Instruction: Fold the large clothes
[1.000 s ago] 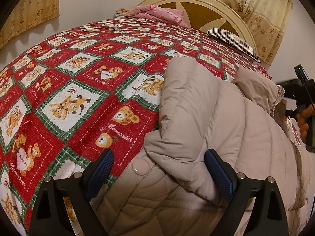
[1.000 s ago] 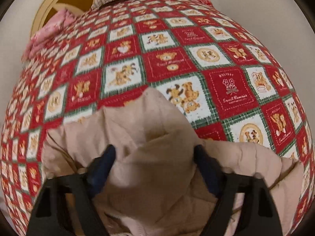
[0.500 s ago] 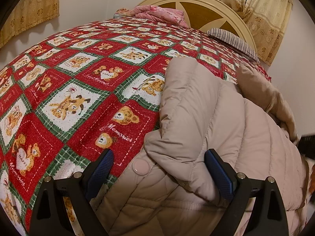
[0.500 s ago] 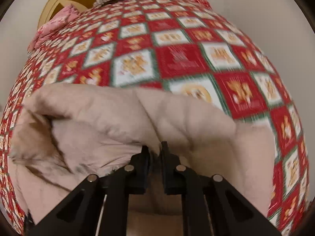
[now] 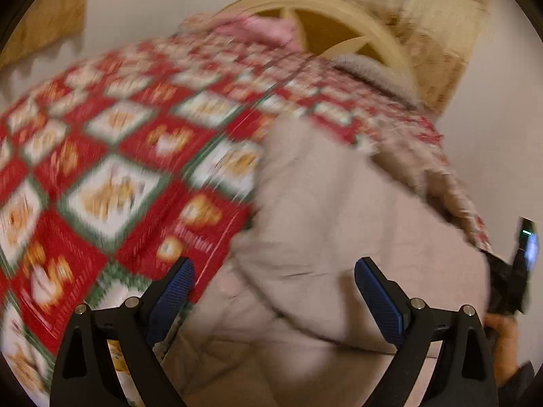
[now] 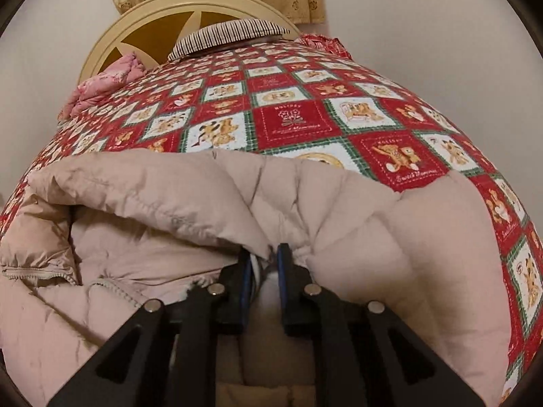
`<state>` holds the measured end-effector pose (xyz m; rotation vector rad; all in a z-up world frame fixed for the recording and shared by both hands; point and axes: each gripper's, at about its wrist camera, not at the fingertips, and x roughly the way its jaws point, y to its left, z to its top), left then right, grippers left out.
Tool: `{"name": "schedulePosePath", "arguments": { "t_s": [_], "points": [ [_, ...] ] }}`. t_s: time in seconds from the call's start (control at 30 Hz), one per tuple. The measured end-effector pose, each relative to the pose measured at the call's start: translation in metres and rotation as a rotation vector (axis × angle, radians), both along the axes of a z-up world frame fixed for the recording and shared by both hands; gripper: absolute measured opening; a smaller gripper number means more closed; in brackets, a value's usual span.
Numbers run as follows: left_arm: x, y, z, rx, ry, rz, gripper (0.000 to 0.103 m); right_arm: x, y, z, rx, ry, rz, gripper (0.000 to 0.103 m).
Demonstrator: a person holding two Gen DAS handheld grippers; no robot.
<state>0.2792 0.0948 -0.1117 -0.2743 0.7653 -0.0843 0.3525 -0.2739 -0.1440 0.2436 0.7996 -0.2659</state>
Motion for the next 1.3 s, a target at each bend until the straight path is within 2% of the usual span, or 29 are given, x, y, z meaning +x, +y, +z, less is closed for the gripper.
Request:
{"name": "schedulePosePath", "arguments": {
  "t_s": [0.07,0.17,0.27,0.37,0.43,0.53,0.6,0.63,0.67,0.7,0.73,0.83,0.93,1.0,1.03,1.07,1.1,1.13,1.17,1.23,1.3],
  "points": [
    [0.0,-0.017,0.032,0.048,-0.107,-0.083,0.096,0.001,-0.003,-0.001,0.011,-0.007,0.003,0.014],
    [0.031,-0.046,0.07,0.083,-0.165,-0.234,0.096,-0.004,-0.006,-0.003,0.032,-0.017,0.006,0.014],
    [0.093,-0.064,0.074,0.004,-0.07,-0.277,0.096,-0.006,-0.006,-0.004,0.036,-0.021,0.007,0.014],
    [0.149,-0.086,0.049,-0.057,0.072,-0.308,0.096,-0.006,-0.007,-0.004,0.039,-0.023,0.007,0.014],
    [0.168,-0.108,0.028,-0.099,0.157,-0.387,0.096,-0.007,-0.007,-0.004,0.043,-0.024,0.007,0.014],
    [0.176,-0.131,0.013,-0.032,0.186,-0.419,0.096,-0.007,-0.009,-0.004,0.055,-0.029,0.009,0.014],
    [0.187,-0.139,0.005,-0.012,0.206,-0.398,0.095,-0.007,-0.011,-0.005,0.066,-0.033,0.01,0.014],
    [0.191,-0.138,0.0,-0.044,0.224,-0.379,0.084,-0.008,-0.011,-0.005,0.069,-0.035,0.011,0.014],
    [0.192,-0.136,-0.002,-0.081,0.234,-0.384,0.043,-0.008,-0.012,-0.005,0.073,-0.036,0.011,0.014],
    [0.194,-0.138,-0.006,-0.133,0.272,-0.402,0.021,-0.008,-0.012,-0.005,0.075,-0.037,0.011,0.014],
    [0.195,-0.136,-0.006,-0.164,0.3,-0.41,0.015,-0.008,-0.013,-0.005,0.08,-0.039,0.011,0.014],
    [0.176,-0.133,0.012,-0.191,0.265,-0.389,0.01,-0.008,-0.015,-0.007,0.097,-0.044,0.01,0.014],
    [0.151,-0.116,0.021,-0.256,0.25,-0.328,0.01,-0.009,-0.018,-0.007,0.116,-0.048,0.007,0.014],
    [0.142,-0.103,0.008,-0.208,0.239,-0.251,0.01,-0.01,-0.022,-0.008,0.143,-0.056,0.005,0.014],
    [0.143,-0.094,-0.007,-0.192,0.264,-0.199,0.014,-0.01,-0.024,-0.009,0.157,-0.06,0.004,0.014],
    [0.148,-0.086,-0.029,-0.243,0.312,-0.174,0.014,-0.011,-0.026,-0.009,0.173,-0.064,0.003,0.014],
    [0.151,-0.077,-0.045,-0.342,0.318,-0.17,0.014,-0.011,-0.026,-0.01,0.178,-0.066,0.003,0.014],
    [0.151,-0.067,-0.054,-0.434,0.283,-0.169,0.013,-0.011,-0.026,-0.009,0.178,-0.066,0.003,0.014],
    [0.151,-0.064,-0.058,-0.466,0.265,-0.177,0.013,-0.011,-0.025,-0.009,0.177,-0.065,0.002,0.014],
    [0.148,-0.064,-0.061,-0.481,0.222,-0.178,0.013,-0.011,-0.024,-0.009,0.177,-0.064,0.002,0.014],
    [0.143,-0.069,-0.059,-0.445,0.174,-0.181,0.013,-0.011,-0.024,-0.008,0.179,-0.065,0.003,0.014]
  ]
}}
